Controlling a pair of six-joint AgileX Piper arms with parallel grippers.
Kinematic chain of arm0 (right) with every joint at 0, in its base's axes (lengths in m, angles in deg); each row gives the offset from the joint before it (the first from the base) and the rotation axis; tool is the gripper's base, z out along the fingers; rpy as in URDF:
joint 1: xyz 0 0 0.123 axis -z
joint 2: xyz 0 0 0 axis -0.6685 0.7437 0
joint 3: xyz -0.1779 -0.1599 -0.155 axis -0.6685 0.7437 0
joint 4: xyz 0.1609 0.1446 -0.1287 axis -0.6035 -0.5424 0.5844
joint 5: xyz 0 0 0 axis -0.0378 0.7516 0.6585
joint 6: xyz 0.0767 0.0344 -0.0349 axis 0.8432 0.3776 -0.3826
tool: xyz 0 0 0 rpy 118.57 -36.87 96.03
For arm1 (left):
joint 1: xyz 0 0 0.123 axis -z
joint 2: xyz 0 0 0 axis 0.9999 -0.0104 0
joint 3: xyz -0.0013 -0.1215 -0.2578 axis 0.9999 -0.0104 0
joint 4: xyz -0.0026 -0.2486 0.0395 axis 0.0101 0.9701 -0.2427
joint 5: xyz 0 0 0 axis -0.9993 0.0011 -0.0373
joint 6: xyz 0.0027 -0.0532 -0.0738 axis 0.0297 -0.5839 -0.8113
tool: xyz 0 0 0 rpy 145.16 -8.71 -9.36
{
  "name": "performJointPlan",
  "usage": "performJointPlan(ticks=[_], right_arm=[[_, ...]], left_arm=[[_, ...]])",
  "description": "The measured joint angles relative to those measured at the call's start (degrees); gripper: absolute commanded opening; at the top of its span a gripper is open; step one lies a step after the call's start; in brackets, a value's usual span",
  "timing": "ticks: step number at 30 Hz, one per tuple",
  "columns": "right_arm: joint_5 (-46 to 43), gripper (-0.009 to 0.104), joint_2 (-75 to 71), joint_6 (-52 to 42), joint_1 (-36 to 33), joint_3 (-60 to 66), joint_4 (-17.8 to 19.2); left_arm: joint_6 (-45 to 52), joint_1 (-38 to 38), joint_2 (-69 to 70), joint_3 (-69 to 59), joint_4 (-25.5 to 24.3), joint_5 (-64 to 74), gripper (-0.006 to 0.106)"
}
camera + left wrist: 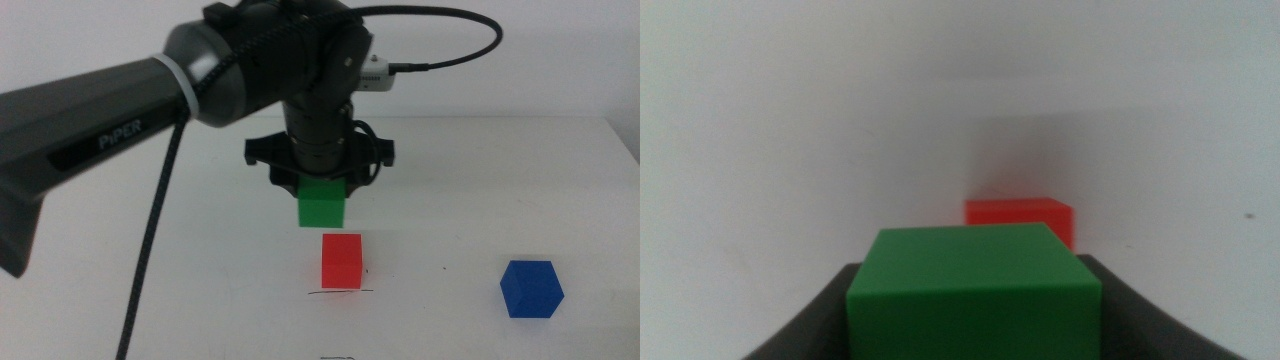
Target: Stack red cubes first, then green, then blue cubes in a specific spot.
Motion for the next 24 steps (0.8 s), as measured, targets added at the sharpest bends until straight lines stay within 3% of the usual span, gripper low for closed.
performJointPlan(ticks=[5, 24], right_arm=[[0.0, 0.071, 0.0, 0.0, 0.0, 0.0, 0.0], [0.0, 0.071, 0.0, 0.0, 0.0, 0.0, 0.0]], left_arm=[[-5.0, 1.5, -0.2, 0.0, 0.3, -1.1, -0.002], [-4.2, 1.6, -7.3, 0.0, 1.9, -5.1, -0.002]])
